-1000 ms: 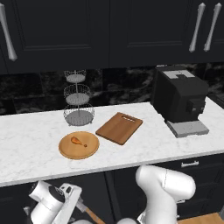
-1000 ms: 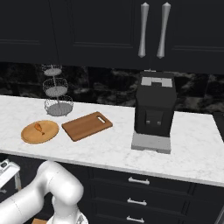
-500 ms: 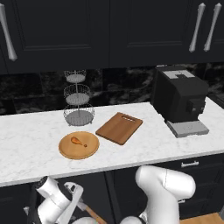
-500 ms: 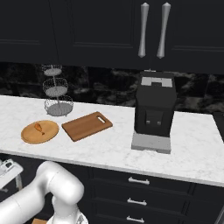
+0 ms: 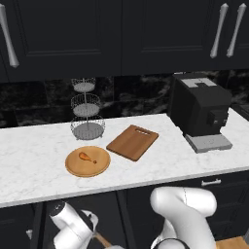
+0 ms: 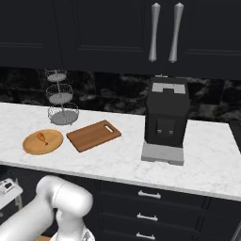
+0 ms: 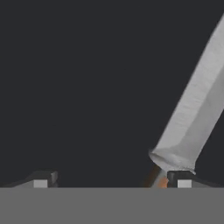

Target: Pick up the knife from the drawer and place it on the cutting board. Then place the meat from the plate to the cutting board.

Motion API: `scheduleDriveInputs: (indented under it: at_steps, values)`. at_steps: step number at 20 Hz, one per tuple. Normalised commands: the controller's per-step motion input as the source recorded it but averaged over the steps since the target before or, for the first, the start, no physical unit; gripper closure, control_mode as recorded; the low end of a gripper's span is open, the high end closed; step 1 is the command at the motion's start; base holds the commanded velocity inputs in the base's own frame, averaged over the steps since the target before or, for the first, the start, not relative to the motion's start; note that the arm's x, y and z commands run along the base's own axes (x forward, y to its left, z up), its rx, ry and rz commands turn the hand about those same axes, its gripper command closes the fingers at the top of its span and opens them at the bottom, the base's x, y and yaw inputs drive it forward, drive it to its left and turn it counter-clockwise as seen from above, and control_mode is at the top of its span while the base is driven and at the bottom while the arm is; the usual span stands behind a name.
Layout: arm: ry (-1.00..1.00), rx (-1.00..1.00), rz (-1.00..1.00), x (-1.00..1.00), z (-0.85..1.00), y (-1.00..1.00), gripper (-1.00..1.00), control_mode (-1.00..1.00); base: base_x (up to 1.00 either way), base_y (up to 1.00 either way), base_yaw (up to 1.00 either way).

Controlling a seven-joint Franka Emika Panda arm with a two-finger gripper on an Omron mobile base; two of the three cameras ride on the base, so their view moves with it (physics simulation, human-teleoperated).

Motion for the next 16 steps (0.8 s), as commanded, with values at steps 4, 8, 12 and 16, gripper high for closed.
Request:
scheduleDriveInputs:
  at_steps: [4,8,12,16]
  values:
    - [0.0,0.13,0.01,0.0,0.04,-0.5,-1.0,-1.0,0.0,0.0,0.0]
    - [0.0,0.12,0.01,0.0,0.08,-0.48,-1.0,-1.0,0.0,0.0,0.0]
    - [0.0,0.13,0.07,0.0,0.02,-0.27,-1.0,-1.0,0.0,0.0,0.0]
    - [0.0,0.13,0.13,0.0,-0.01,-0.09,-1.0,-1.0,0.0,0.0,0.0]
